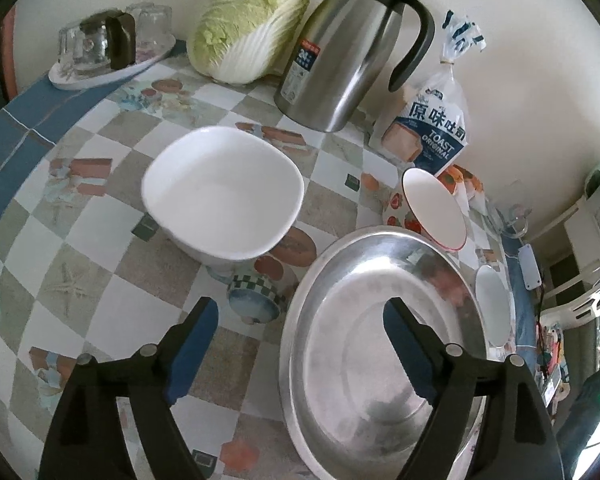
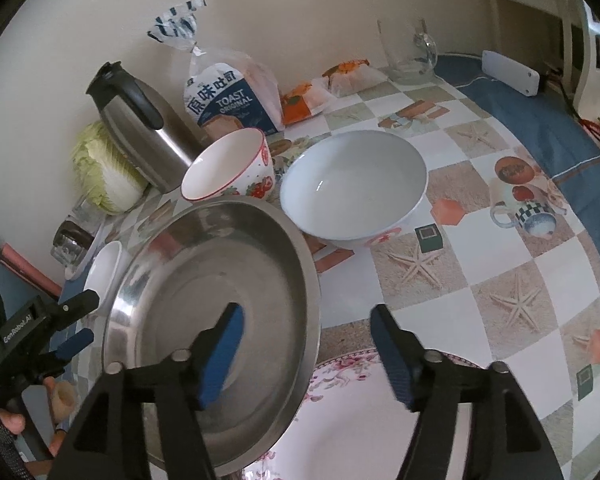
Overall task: Organize plates and bowls
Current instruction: 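Open both tools to release the steel basin and pull back, then move both tools to the pink-floral plate rim and close on it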
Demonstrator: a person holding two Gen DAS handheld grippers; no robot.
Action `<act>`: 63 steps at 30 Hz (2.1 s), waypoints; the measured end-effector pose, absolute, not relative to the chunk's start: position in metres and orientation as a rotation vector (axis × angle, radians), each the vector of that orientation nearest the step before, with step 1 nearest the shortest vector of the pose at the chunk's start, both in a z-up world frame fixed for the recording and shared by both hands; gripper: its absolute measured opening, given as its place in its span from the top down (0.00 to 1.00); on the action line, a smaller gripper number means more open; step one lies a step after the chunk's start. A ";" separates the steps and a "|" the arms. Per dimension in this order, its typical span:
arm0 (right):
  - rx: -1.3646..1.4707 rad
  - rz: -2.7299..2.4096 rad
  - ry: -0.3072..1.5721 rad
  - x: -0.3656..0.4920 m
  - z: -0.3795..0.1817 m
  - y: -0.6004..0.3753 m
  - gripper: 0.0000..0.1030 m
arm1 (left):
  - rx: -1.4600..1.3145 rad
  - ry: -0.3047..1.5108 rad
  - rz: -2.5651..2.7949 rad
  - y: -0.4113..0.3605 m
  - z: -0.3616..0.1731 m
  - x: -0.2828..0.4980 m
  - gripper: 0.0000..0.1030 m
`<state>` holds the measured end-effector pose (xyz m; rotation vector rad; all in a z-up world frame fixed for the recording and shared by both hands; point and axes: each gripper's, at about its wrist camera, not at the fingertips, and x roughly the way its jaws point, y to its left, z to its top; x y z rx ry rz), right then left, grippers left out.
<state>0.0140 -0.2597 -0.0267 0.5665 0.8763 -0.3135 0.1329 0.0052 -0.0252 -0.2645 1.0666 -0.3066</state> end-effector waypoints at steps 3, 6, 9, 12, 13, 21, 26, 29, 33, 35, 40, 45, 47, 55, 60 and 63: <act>0.558 -0.301 0.883 0.013 -0.027 -0.256 0.20 | -0.263 1.041 -0.299 0.009 -0.019 0.128 0.17; 0.540 -0.288 0.881 0.012 -0.025 -0.250 0.11 | -0.271 1.031 -0.292 0.013 -0.015 0.123 0.17; 0.523 -0.282 0.874 0.009 -0.022 -0.245 0.00 | -0.267 1.015 -0.284 0.015 -0.009 0.116 0.15; 0.516 -0.292 0.868 0.003 -0.018 -0.243 0.00 | -0.259 1.002 -0.275 0.016 -0.006 0.109 0.05; 0.518 -0.295 0.869 0.001 -0.018 -0.243 0.00 | -0.260 0.999 -0.276 0.016 -0.006 0.107 0.05; 0.520 -0.275 0.834 -0.020 -0.005 -0.240 0.00 | -0.260 0.978 -0.289 0.019 0.001 0.082 0.05; 0.507 -0.249 0.814 -0.035 0.005 -0.238 0.00 | -0.222 0.973 -0.309 0.012 0.003 0.057 0.05; 0.504 -0.254 0.822 -0.045 0.006 -0.240 0.00 | -0.227 0.998 -0.331 0.008 -0.001 0.044 0.05; 0.519 -0.282 0.843 -0.060 0.003 -0.252 0.00 | -0.242 1.021 -0.345 0.003 -0.004 0.037 0.05; 0.551 -0.296 0.866 -0.067 -0.003 -0.262 0.00 | -0.250 1.023 -0.345 0.002 -0.005 0.034 0.05; 0.650 -0.336 0.919 -0.080 -0.023 -0.290 0.00 | -0.259 1.060 -0.376 -0.012 -0.011 0.025 0.05; 0.706 -0.356 0.943 -0.092 -0.036 -0.309 0.00 | -0.224 1.074 -0.402 -0.031 -0.012 0.015 0.05; 0.721 -0.374 0.944 -0.097 -0.039 -0.317 0.00 | -0.207 1.090 -0.407 -0.036 -0.014 0.011 0.05; 0.793 -0.382 1.011 -0.104 -0.063 -0.335 0.00 | -0.176 1.173 -0.481 -0.059 -0.026 -0.001 0.05; 0.815 -0.345 1.035 -0.103 -0.070 -0.334 0.00 | -0.147 1.184 -0.495 -0.069 -0.029 -0.008 0.05; 0.802 -0.331 1.044 -0.102 -0.070 -0.331 0.00 | -0.124 1.206 -0.516 -0.075 -0.034 -0.012 0.05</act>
